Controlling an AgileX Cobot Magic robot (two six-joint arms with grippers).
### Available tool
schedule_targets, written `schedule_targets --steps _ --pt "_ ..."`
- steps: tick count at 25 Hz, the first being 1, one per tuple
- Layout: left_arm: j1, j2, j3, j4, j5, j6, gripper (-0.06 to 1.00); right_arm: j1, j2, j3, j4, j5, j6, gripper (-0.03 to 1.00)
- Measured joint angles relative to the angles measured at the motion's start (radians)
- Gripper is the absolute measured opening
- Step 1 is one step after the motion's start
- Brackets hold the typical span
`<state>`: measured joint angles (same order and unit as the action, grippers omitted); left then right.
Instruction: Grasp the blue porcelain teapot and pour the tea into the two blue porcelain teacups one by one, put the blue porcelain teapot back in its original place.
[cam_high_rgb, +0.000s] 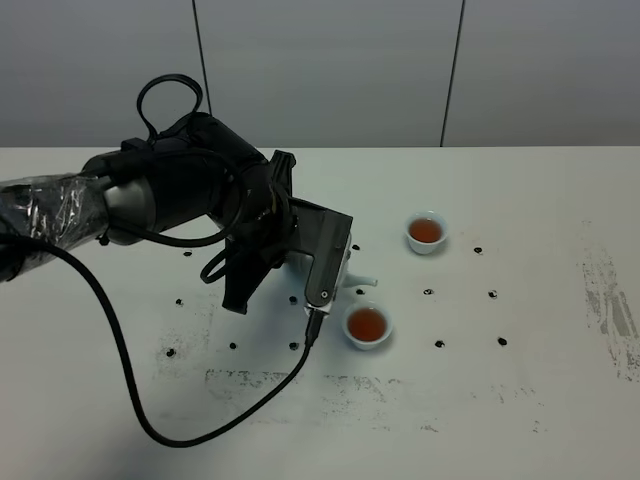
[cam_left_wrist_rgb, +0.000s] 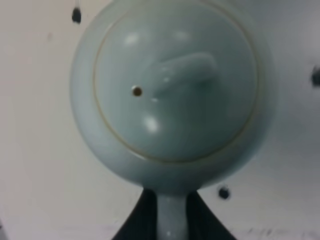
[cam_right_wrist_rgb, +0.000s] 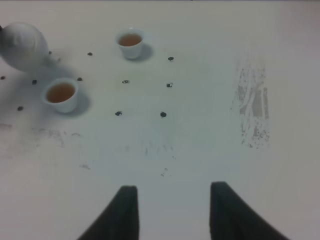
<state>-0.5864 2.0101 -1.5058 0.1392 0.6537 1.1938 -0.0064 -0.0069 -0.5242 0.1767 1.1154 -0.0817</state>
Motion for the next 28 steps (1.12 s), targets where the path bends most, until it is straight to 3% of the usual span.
schedule_targets --steps 5,9,18,22,28 --pt "0.025 -0.062 0.0 -0.097 0.044 -0.046 0.04 0.0 0.0 0.0 0.0 0.0 0.0 0.33" --pt "0.07 -0.155 0.023 -0.139 0.069 -0.17 0.04 0.0 0.0 0.0 0.0 0.0 0.0 0.33" --pt "0.143 -0.247 0.226 -0.359 0.079 -0.428 0.04 0.0 0.0 0.0 0.0 0.0 0.0 0.33" --pt "0.147 -0.247 0.307 -0.381 0.019 -0.475 0.04 0.0 0.0 0.0 0.0 0.0 0.0 0.33" --pt "0.146 -0.246 0.374 -0.477 -0.112 -0.482 0.04 0.0 0.0 0.0 0.0 0.0 0.0 0.33"
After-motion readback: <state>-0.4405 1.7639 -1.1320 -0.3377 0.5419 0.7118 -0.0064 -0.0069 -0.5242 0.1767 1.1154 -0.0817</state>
